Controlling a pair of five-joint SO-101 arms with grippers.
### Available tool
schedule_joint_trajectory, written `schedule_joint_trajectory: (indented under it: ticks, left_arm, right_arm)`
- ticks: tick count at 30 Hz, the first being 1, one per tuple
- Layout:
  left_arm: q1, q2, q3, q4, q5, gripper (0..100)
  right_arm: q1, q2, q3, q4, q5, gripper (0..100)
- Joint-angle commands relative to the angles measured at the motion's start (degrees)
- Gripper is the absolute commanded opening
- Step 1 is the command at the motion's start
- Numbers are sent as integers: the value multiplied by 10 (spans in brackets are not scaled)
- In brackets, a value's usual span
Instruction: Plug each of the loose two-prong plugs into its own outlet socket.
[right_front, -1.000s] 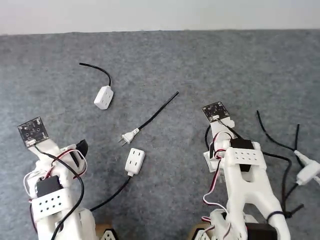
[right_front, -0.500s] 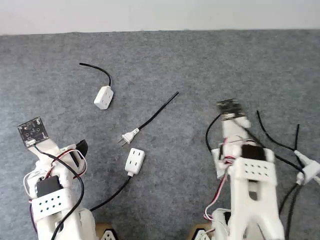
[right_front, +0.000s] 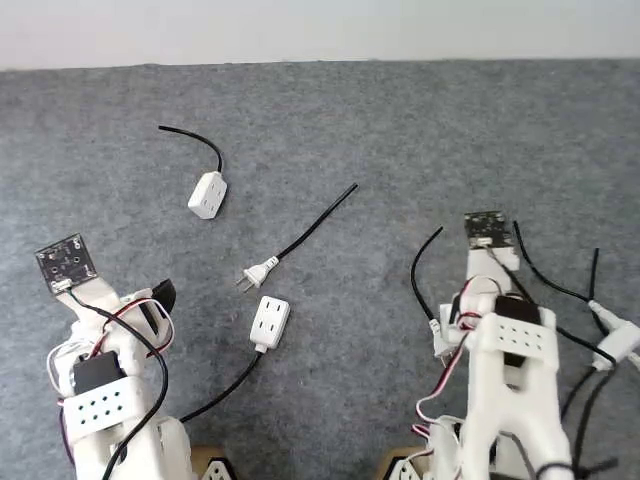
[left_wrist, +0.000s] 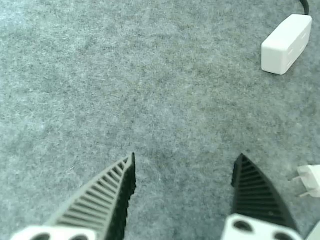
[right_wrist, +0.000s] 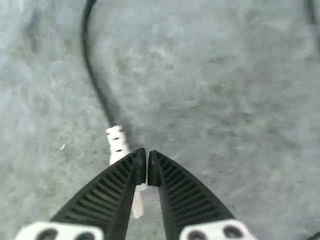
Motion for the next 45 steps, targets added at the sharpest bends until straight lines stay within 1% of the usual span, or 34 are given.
schedule_joint_trajectory:
  ticks: [1, 4, 9, 14, 21, 30, 33, 35, 39, 43, 45]
  left_arm:
    - [-1, -7, -6, -14, -1, 294]
    - [-1, -7, -6, -14, -1, 294]
    - [-1, -7, -6, -14, -1, 294]
    - [-1, -7, -6, -14, -1, 294]
    - [-2, -7, -6, -14, -1, 294]
    - [-3, -7, -6, -14, -1, 294]
    - [-3, -7, -6, -14, -1, 294]
    - [-3, -7, -6, -14, -1, 294]
    - [-3, -7, -6, -14, -2, 294]
    - [-3, -6, -6, -14, -2, 294]
    - [-3, -6, -6, -14, -2, 294]
  right_arm:
    - [-40, 33, -13, -9, 11, 10]
    - [-73, 38, -12, -7, 15, 10]
    - [-100, 29, -13, 7, 14, 10]
    - [-120, -16, 4, 8, 13, 10]
    - [-186, -45, 33, 8, 13, 10]
    - [-186, -52, 20, 3, 10, 10]
    - [-179, -52, 11, 2, -25, 10]
    - [-167, -52, 4, -3, -33, 10]
    - [-149, -47, 6, -13, -30, 13]
    - [-150, -46, 4, -10, -10, 16]
    - [-149, -46, 4, -13, -17, 16]
